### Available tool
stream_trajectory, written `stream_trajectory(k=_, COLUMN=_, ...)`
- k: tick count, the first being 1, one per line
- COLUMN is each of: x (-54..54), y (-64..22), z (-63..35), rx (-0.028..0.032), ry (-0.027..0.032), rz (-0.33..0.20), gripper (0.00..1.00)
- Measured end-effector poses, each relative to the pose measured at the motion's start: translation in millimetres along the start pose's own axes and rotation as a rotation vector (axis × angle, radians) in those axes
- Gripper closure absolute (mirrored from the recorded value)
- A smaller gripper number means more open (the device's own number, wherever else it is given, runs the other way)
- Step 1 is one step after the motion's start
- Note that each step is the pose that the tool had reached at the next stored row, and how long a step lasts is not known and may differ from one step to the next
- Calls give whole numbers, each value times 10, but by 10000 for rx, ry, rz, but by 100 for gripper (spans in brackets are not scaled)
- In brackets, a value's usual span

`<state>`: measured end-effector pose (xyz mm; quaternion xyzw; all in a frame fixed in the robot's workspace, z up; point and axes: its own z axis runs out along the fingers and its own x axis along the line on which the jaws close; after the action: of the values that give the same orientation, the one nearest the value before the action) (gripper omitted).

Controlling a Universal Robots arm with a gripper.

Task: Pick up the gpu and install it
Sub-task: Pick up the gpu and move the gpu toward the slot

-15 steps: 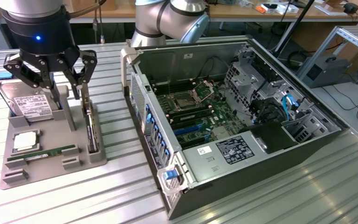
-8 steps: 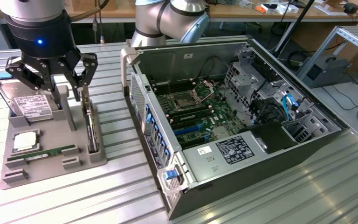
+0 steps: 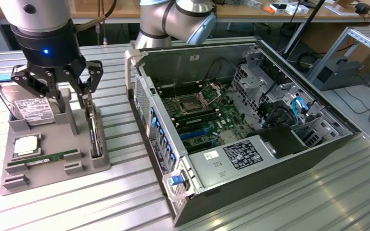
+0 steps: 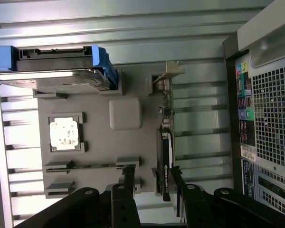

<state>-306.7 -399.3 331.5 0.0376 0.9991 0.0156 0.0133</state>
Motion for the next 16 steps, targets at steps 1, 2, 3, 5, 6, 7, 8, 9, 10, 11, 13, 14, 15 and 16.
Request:
stream_trajectory(k=1, x=-9, y=-2, z=27, rx=-1, ry=-1, rz=0, gripper=58)
stream_trajectory(k=2, x=-18, y=-5, z=50, rx=0, ry=0, rz=-1, gripper=58)
stream_trajectory(k=3, x=-39, y=-6, z=78, rx=0, ry=1, rz=-3, gripper=58)
stream_trajectory(k=5, x=-75, y=-7, z=121, rx=0, ry=3, rz=-6, gripper=58)
stream_trajectory(k=6, x=-97, y=-7, z=148, rx=0, ry=6, rz=-8, gripper=58)
stream_trajectory(k=7, x=-116, y=-7, z=174, rx=1, ry=8, rz=-11, gripper=58)
stream_trajectory(k=8, x=-136, y=-9, z=208, rx=1, ry=11, rz=-14, gripper=58)
stream_trajectory(k=9, x=-155, y=-11, z=241, rx=1, ry=13, rz=-18, gripper=58)
stream_trajectory(k=10, x=-177, y=-12, z=279, rx=0, ry=17, rz=-22, gripper=58)
stream_trajectory(k=11, x=-192, y=-13, z=311, rx=0, ry=17, rz=-26, gripper=58)
stream_trajectory(k=13, x=-208, y=-15, z=358, rx=2, ry=19, rz=-30, gripper=58)
stream_trajectory(k=14, x=-213, y=-15, z=375, rx=2, ry=19, rz=-32, gripper=58)
stream_trajectory(k=15, x=-220, y=-15, z=395, rx=1, ry=19, rz=-34, gripper=58)
stream_trajectory(k=16, x=-234, y=-15, z=435, rx=5, ry=19, rz=-46, gripper=58)
